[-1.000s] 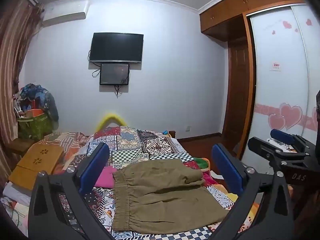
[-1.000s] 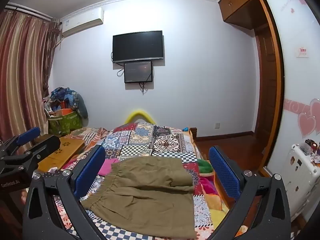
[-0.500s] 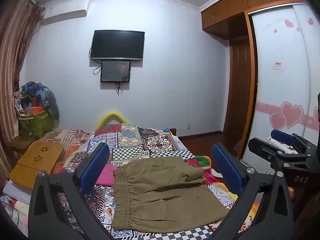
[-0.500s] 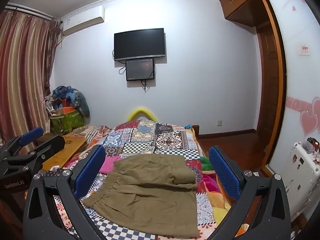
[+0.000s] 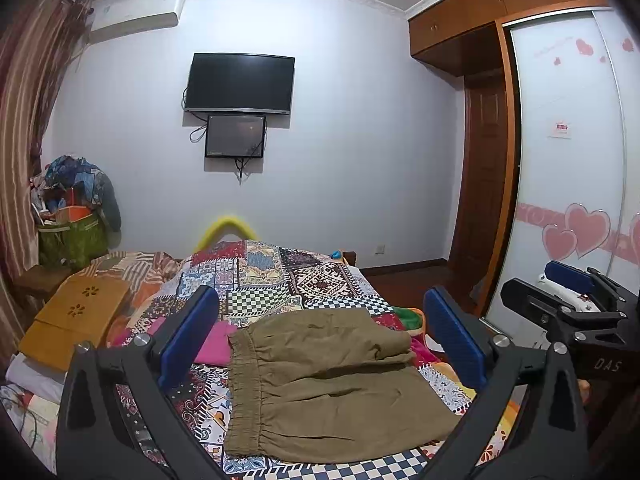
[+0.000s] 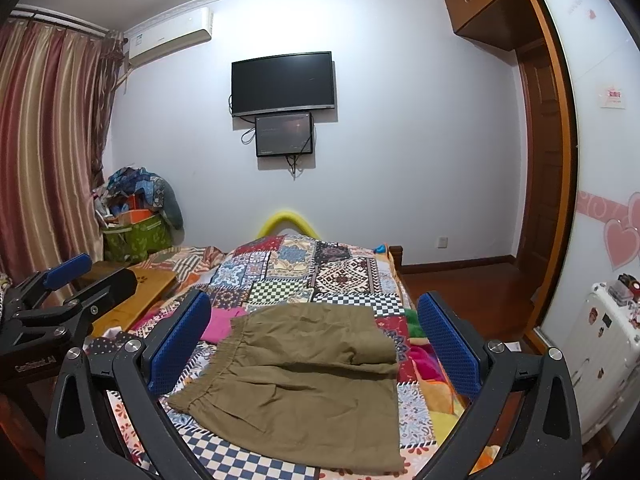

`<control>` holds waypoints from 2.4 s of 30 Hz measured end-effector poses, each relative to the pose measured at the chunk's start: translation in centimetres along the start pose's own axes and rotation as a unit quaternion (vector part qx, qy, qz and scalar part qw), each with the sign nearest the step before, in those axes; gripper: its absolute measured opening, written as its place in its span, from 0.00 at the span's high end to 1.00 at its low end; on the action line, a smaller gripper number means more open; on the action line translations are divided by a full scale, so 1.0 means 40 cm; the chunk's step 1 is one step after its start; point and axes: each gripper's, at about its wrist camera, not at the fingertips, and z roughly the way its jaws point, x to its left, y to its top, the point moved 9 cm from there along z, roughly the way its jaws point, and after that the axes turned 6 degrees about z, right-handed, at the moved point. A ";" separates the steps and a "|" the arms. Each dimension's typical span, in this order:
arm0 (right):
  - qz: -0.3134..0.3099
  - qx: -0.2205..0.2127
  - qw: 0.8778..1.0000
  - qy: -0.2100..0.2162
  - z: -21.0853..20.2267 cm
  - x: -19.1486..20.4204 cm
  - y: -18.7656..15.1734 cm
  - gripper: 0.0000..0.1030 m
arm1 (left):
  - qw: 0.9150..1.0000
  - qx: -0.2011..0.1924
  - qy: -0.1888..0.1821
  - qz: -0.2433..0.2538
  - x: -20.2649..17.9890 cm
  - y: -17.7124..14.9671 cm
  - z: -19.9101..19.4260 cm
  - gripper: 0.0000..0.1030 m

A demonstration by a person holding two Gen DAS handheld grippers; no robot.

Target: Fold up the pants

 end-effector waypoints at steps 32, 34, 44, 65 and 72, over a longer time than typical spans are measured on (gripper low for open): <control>-0.002 0.006 1.000 0.002 0.011 0.004 -0.003 0.00 | 1.000 0.003 -0.001 -0.005 0.007 -0.003 0.010 0.00; -0.002 0.006 1.000 0.002 0.011 0.003 -0.003 0.00 | 1.000 0.003 -0.001 -0.004 0.008 -0.003 0.011 0.00; -0.002 0.008 1.000 0.002 0.013 0.005 -0.004 0.00 | 1.000 0.008 -0.002 -0.009 0.013 -0.011 0.020 0.00; 0.004 0.021 1.000 -0.005 0.052 -0.016 -0.023 0.00 | 1.000 0.027 0.004 -0.012 0.035 -0.037 0.068 0.00; -0.004 0.046 0.998 -0.041 0.114 -0.090 -0.066 0.00 | 0.997 0.077 0.006 -0.022 0.089 -0.102 0.169 0.00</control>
